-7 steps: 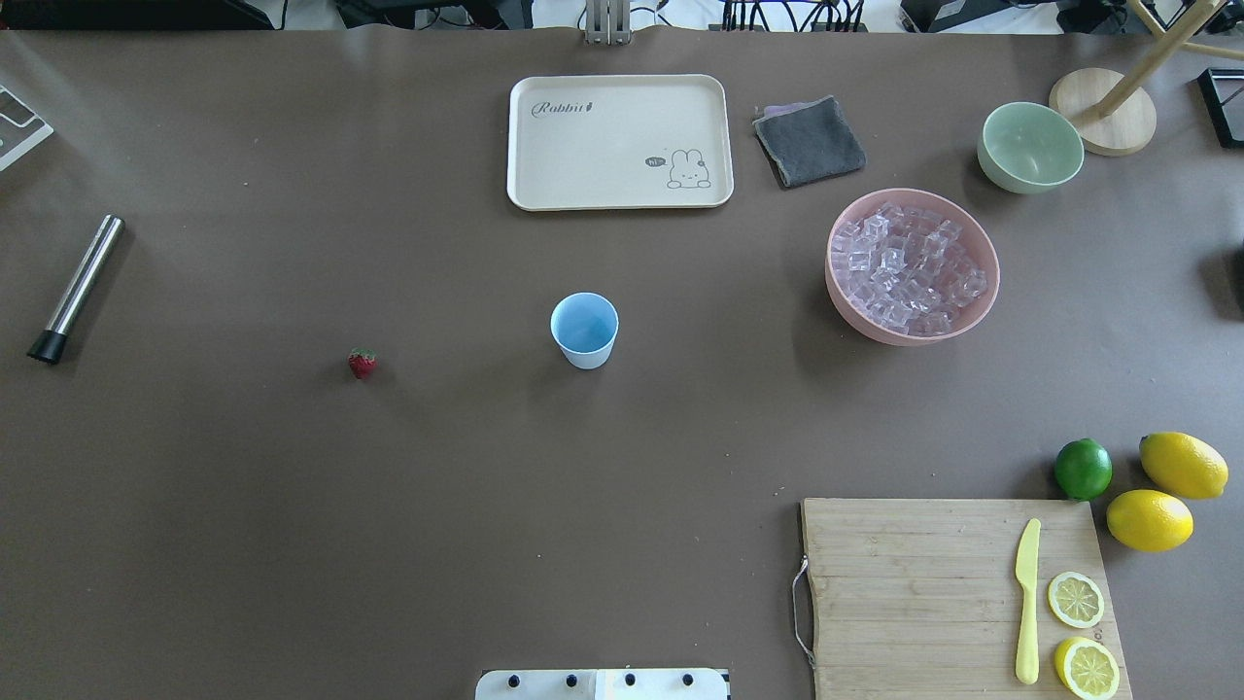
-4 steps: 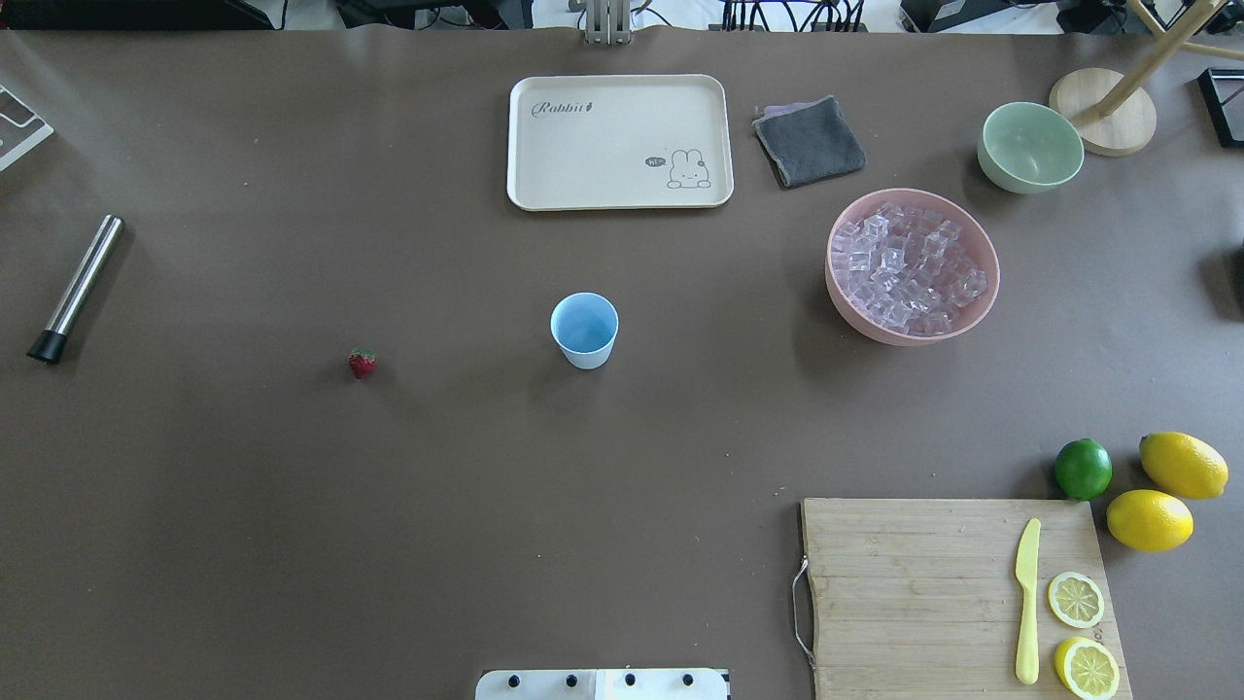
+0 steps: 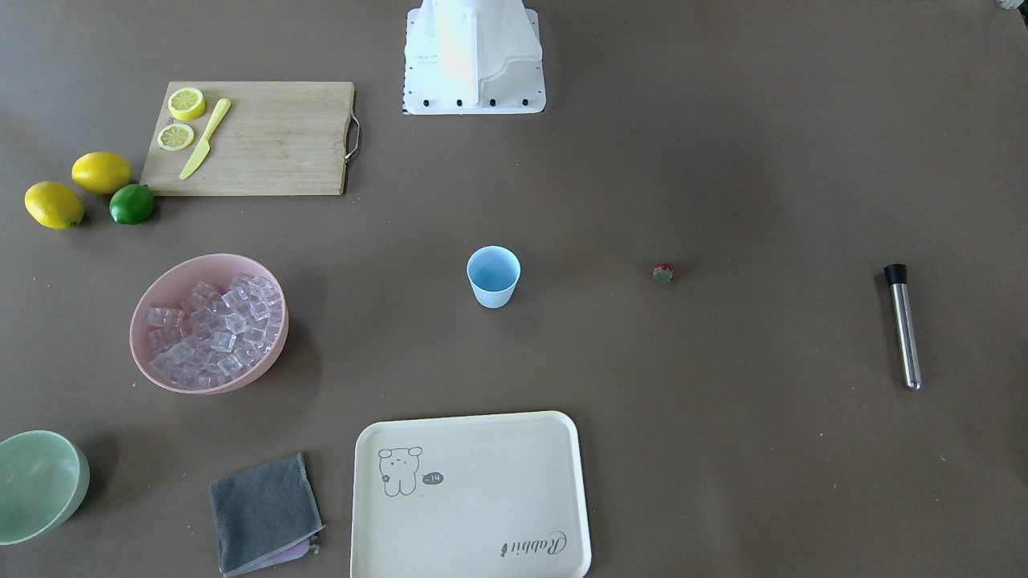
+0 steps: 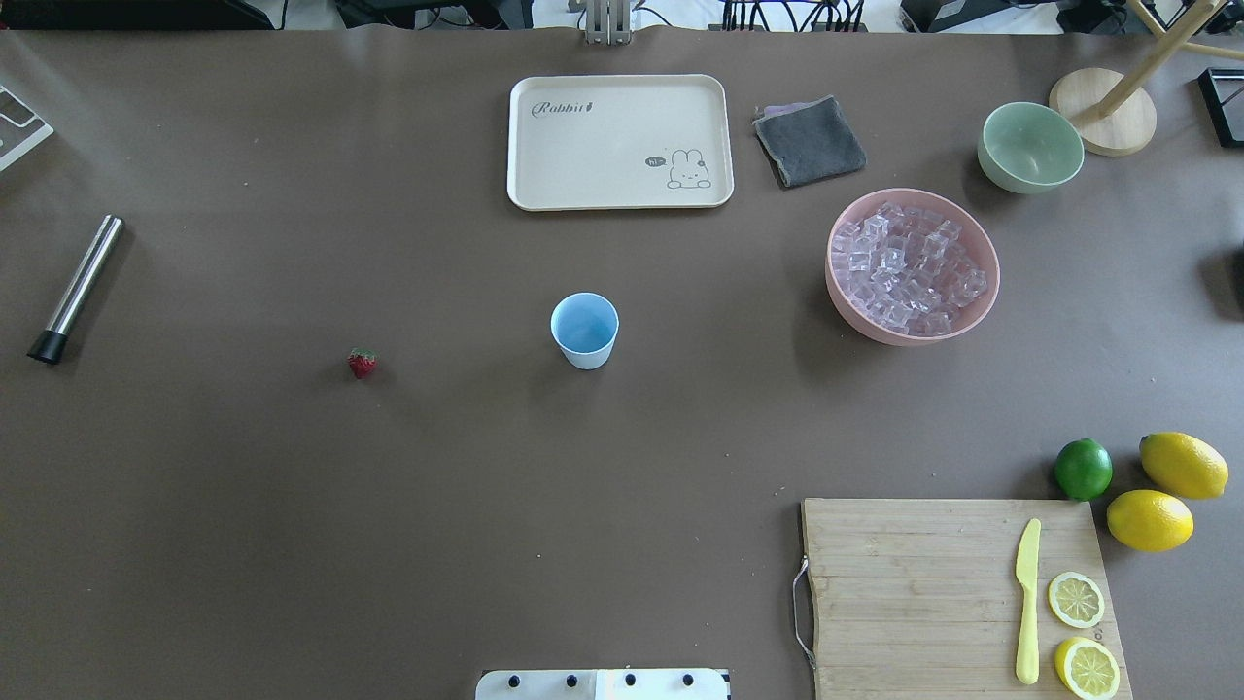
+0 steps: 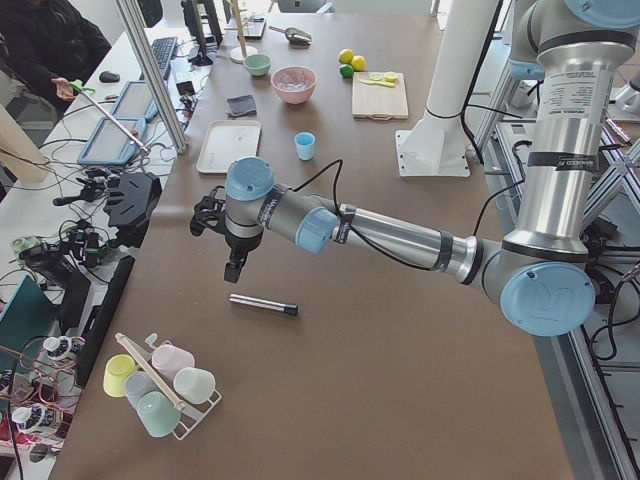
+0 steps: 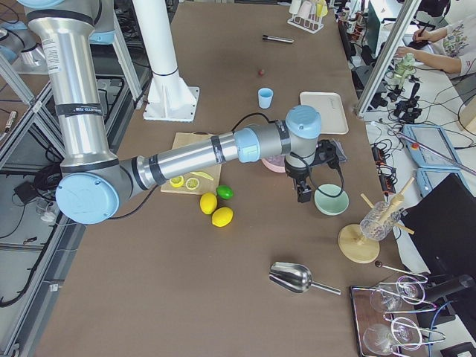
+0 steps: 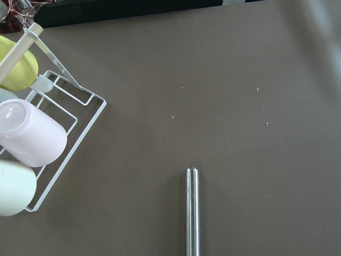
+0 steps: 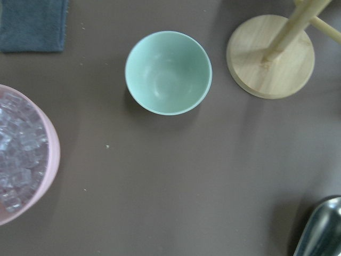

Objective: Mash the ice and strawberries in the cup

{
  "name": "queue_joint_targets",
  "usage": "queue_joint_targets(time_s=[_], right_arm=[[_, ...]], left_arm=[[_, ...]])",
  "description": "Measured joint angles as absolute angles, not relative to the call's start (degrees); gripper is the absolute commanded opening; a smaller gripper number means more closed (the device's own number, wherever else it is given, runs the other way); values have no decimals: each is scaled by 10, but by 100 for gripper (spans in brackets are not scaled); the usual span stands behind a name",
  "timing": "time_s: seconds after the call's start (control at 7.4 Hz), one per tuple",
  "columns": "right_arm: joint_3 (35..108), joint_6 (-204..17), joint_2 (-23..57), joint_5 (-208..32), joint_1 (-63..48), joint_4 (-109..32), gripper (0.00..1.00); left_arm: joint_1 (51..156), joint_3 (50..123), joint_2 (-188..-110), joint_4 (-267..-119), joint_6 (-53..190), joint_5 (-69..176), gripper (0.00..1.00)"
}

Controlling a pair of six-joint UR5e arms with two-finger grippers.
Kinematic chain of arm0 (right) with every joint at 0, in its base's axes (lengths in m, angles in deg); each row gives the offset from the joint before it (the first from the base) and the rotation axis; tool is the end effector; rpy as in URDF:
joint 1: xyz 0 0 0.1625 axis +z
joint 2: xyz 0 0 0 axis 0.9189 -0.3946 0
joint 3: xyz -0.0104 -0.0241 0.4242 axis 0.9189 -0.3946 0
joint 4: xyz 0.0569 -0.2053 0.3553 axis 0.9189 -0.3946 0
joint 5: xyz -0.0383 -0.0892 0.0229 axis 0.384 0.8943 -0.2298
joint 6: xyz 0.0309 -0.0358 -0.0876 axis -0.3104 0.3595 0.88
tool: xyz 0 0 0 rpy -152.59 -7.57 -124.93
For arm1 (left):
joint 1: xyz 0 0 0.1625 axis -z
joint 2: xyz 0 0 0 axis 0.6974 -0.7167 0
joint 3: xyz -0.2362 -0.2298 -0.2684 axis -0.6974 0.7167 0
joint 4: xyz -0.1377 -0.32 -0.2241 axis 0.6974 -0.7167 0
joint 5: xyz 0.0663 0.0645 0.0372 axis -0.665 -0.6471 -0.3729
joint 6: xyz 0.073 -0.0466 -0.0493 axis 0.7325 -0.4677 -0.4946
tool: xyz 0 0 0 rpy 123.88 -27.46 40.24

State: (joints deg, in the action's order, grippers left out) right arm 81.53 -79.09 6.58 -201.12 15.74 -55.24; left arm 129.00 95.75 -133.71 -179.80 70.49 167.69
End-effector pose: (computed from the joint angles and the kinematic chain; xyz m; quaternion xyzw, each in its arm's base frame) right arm -0.0115 -0.5555 0.4577 0.1240 -0.3998 -0.1109 0.9014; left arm -0.0134 -0.5373 0.5035 0.1564 0.4052 0.0314 0.9002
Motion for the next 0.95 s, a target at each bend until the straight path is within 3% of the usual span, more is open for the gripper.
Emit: queue_joint_targets(time_s=[0.41, 0.95], right_arm=[[846, -943, 142, -1984, 35, -549, 99], [851, -1047, 133, -1924, -50, -484, 98]], left_arm=[[1278, 970, -1334, -1801, 704, 1677, 98], [1274, 970, -1333, -1819, 705, 1673, 98]])
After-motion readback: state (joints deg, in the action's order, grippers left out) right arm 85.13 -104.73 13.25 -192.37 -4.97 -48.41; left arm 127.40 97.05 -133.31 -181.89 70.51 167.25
